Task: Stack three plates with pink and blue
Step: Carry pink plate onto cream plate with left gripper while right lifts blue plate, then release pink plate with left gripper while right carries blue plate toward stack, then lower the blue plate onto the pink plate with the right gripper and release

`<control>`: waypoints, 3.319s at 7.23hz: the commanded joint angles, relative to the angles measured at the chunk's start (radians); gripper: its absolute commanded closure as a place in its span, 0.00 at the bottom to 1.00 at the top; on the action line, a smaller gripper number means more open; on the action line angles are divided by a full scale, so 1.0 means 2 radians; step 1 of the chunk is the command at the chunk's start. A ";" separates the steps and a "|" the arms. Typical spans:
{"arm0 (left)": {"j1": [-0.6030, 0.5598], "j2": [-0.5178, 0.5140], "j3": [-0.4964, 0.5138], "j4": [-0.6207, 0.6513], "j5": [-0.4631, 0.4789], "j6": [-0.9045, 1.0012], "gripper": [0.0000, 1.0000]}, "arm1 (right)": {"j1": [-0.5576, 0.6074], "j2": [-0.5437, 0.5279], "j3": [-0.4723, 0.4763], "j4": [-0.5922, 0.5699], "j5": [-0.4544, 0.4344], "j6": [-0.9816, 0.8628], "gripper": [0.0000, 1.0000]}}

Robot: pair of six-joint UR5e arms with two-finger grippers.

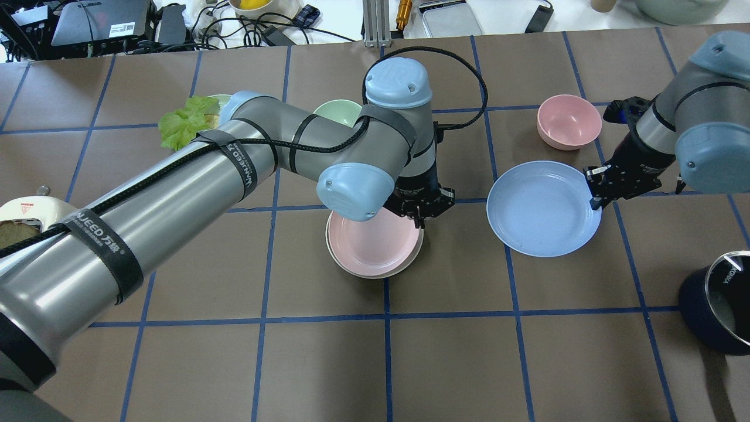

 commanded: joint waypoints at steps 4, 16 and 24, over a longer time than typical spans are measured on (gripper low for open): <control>0.044 0.056 0.031 -0.029 0.010 0.008 0.00 | 0.004 -0.001 0.000 0.006 0.013 0.002 1.00; 0.224 0.231 0.017 -0.237 0.031 0.111 0.00 | 0.281 0.033 0.008 -0.120 0.017 0.403 1.00; 0.223 0.235 0.017 -0.240 0.031 0.110 0.00 | 0.297 0.046 0.007 -0.131 0.018 0.435 0.62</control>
